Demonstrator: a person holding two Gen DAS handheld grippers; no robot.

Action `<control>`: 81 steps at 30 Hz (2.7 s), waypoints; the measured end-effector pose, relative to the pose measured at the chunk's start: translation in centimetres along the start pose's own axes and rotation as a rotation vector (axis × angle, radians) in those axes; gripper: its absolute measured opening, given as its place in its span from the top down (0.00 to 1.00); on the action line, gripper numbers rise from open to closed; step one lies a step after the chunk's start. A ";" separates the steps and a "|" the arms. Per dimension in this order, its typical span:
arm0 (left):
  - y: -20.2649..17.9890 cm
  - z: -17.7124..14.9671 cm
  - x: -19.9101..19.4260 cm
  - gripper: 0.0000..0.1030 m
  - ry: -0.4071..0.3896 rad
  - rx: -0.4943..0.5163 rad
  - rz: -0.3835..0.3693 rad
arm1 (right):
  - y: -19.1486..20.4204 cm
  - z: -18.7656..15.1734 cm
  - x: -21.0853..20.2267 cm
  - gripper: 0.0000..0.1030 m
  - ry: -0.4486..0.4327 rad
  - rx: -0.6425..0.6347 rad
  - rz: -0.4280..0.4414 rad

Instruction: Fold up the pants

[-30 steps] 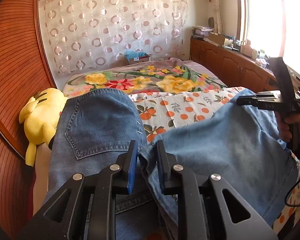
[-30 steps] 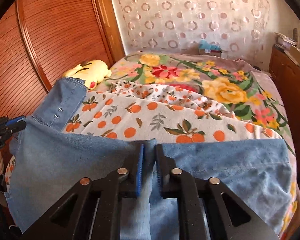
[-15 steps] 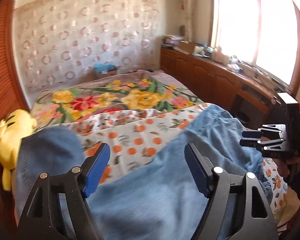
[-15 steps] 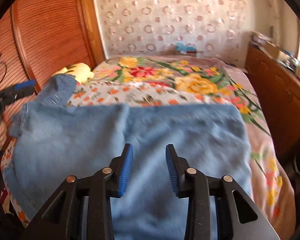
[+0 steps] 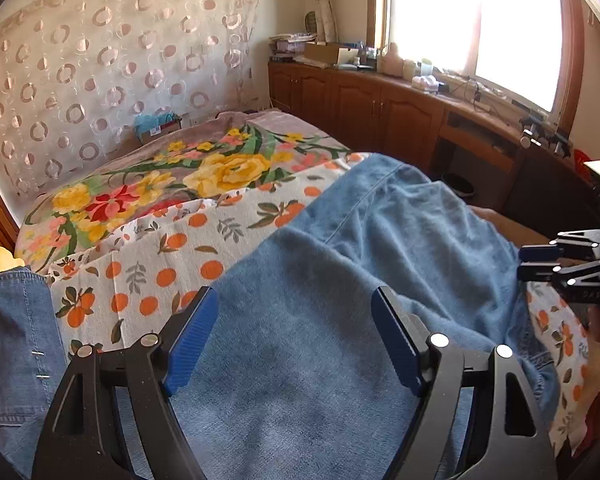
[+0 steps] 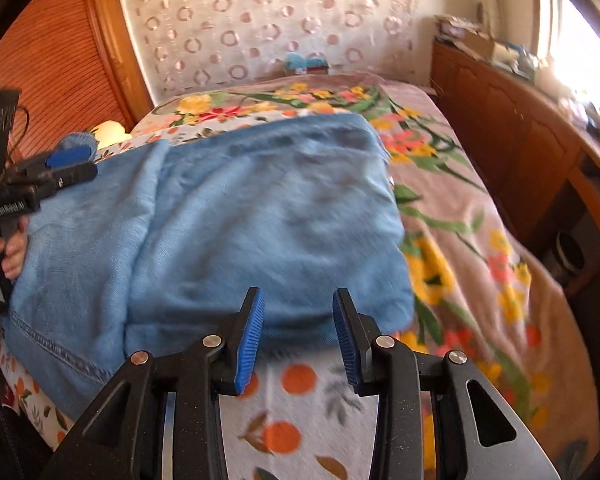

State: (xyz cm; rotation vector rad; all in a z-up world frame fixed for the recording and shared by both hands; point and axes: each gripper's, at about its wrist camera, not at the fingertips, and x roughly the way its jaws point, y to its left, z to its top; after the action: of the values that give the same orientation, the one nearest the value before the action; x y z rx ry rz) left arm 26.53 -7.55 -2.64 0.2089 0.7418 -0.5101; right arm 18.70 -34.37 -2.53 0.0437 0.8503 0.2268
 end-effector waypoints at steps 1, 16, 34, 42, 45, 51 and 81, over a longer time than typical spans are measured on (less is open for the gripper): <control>0.0 -0.2 0.2 0.23 0.007 -0.001 0.002 | -0.2 -0.2 -0.1 0.64 0.004 0.005 -0.004; 0.6 -1.7 1.1 0.23 0.022 -0.025 -0.031 | -3.0 -1.2 -0.9 0.63 0.051 0.068 -0.104; 1.3 -1.7 1.1 0.23 0.022 -0.060 -0.052 | -5.4 0.8 3.0 0.48 -0.010 0.152 -0.072; 1.3 -1.8 1.1 0.23 0.023 -0.061 -0.051 | -4.8 0.7 3.6 0.82 -0.027 0.123 -0.070; 1.4 -1.8 0.8 0.23 0.015 -0.060 -0.039 | -4.5 0.5 2.6 0.87 -0.058 0.136 -0.067; 1.5 -2.0 -2.3 0.23 -0.053 -0.063 0.000 | -2.8 1.2 -0.2 0.89 -0.165 0.117 -0.051; 2.7 -9.5 -17.5 0.23 -0.219 -0.201 0.146 | 12.3 -5.4 -4.5 0.85 -0.210 -0.136 0.223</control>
State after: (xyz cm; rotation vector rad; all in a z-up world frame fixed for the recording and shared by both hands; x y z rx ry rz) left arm 11.40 4.58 2.63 0.0183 0.5543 -0.3107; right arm 9.61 -23.61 -1.18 0.0341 0.6190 0.4807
